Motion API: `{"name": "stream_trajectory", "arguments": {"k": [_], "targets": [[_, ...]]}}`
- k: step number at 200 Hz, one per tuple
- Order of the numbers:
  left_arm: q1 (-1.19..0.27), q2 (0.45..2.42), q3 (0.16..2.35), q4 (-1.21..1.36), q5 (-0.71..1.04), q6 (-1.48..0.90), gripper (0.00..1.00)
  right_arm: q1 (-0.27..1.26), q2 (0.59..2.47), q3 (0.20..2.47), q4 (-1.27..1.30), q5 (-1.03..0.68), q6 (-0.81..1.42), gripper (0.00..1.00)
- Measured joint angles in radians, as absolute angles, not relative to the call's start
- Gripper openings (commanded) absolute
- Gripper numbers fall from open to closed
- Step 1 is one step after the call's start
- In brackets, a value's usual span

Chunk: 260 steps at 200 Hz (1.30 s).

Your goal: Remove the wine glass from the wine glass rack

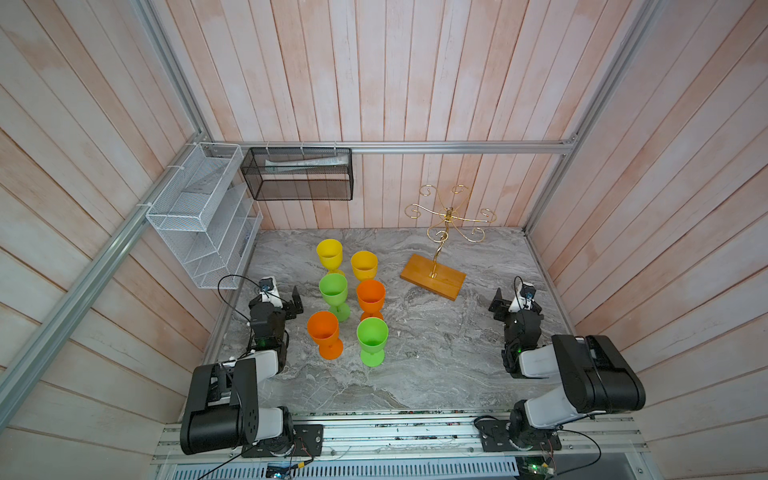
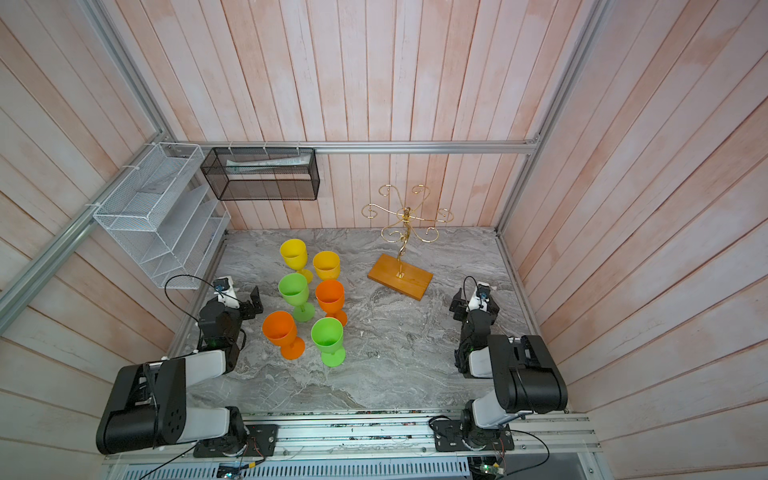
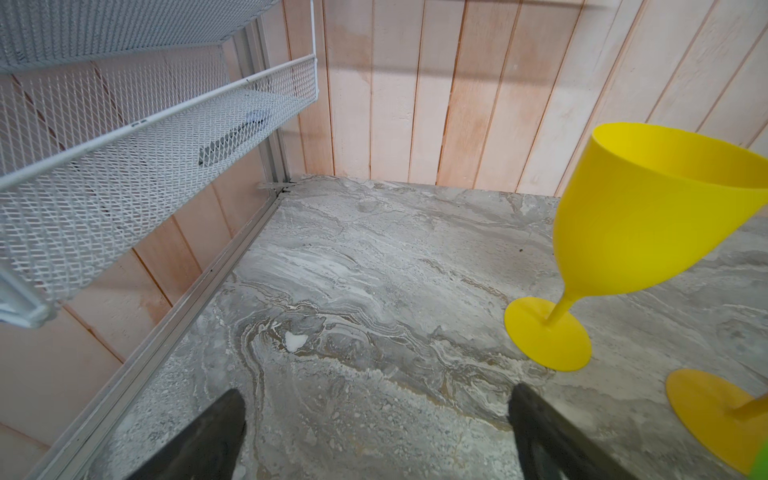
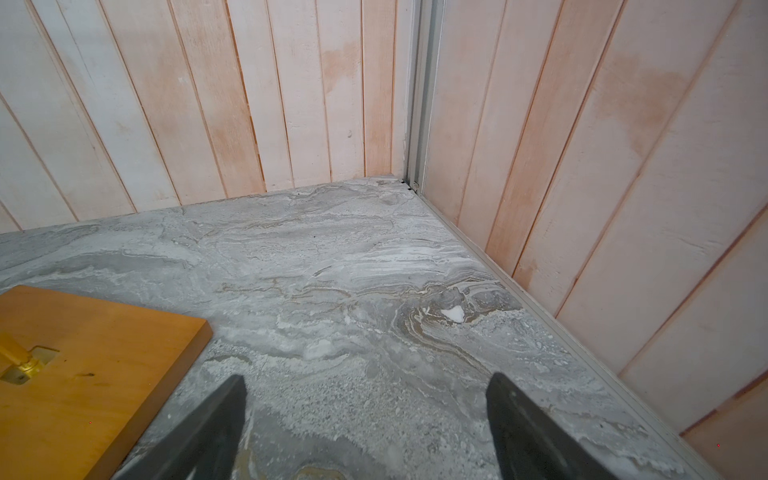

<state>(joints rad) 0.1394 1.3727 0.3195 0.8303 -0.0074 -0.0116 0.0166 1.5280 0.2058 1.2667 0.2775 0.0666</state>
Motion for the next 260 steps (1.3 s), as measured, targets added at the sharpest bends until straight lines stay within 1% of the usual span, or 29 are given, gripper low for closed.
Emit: {"name": "stream_trajectory", "arguments": {"k": [59, 75, 88, 111, 156, 260], "targets": [[0.136, 1.366, 0.318, 0.834, -0.003, -0.018, 1.00, 0.017, 1.528, 0.207, 1.256, 0.280, 0.066, 0.91], [0.117, 1.366, 0.318, 0.829, -0.007, -0.017, 1.00, 0.017, 1.528, 0.207, 1.256, 0.280, 0.067, 0.93], [0.094, 1.367, 0.319, 0.824, -0.006, -0.019, 1.00, 0.017, 1.528, 0.207, 1.256, 0.280, 0.067, 0.97], [0.078, 1.387, 0.319, 0.866, 0.021, -0.037, 1.00, 0.017, 1.528, 0.207, 1.256, 0.281, 0.067, 0.98], [0.056, 1.535, 0.307, 1.009, 0.022, -0.047, 1.00, 0.017, 1.528, 0.207, 1.256, 0.284, 0.067, 0.98], [0.030, 1.541, 0.297, 1.071, 0.017, -0.038, 1.00, 0.017, 1.528, 0.208, 1.256, 0.287, 0.067, 0.98]]}}
